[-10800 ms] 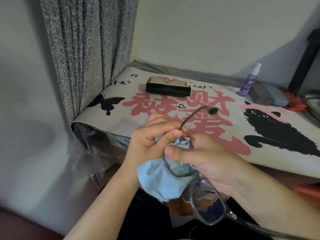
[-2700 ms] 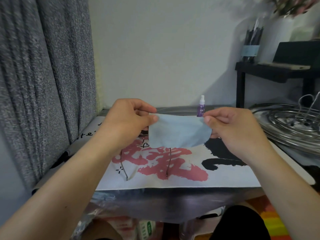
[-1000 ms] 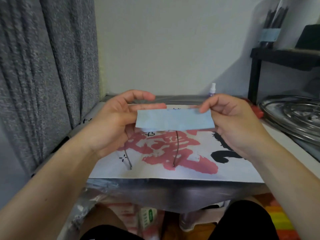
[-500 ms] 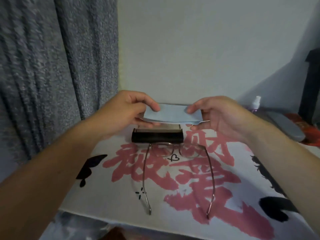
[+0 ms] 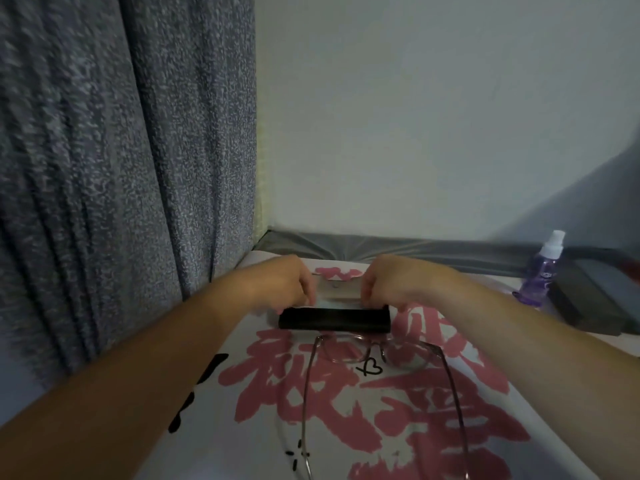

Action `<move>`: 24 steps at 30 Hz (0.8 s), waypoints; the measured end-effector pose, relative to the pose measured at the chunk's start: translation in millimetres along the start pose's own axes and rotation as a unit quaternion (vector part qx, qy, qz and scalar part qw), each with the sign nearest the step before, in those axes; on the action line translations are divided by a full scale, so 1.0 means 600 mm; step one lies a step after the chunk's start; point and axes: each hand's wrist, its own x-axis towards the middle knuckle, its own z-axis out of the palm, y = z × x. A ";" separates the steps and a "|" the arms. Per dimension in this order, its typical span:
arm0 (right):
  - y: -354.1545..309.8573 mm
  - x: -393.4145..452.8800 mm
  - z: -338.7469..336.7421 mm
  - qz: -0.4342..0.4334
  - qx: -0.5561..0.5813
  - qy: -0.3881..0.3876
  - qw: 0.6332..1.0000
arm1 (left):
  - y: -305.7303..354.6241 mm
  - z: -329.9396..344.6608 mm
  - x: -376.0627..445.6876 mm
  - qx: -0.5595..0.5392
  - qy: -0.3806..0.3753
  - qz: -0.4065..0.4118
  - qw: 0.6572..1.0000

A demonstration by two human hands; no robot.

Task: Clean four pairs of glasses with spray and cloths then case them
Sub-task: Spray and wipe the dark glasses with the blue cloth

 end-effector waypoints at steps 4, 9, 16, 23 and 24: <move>-0.005 0.009 0.002 0.020 0.000 -0.038 0.999 | -0.021 0.003 0.009 0.029 -0.061 0.018 0.998; -0.008 0.019 0.010 0.016 -0.085 -0.046 0.995 | -0.024 0.000 0.008 0.041 -0.082 0.049 0.995; -0.023 0.007 0.022 -0.009 -0.215 0.013 0.977 | -0.021 0.009 -0.006 0.146 -0.040 0.069 0.986; 0.080 -0.086 0.017 -0.110 0.074 0.241 0.961 | -0.030 0.068 -0.097 0.040 0.215 0.227 0.949; 0.104 -0.113 0.024 -0.136 0.105 0.245 0.954 | -0.041 0.079 -0.110 -0.009 0.207 0.256 0.944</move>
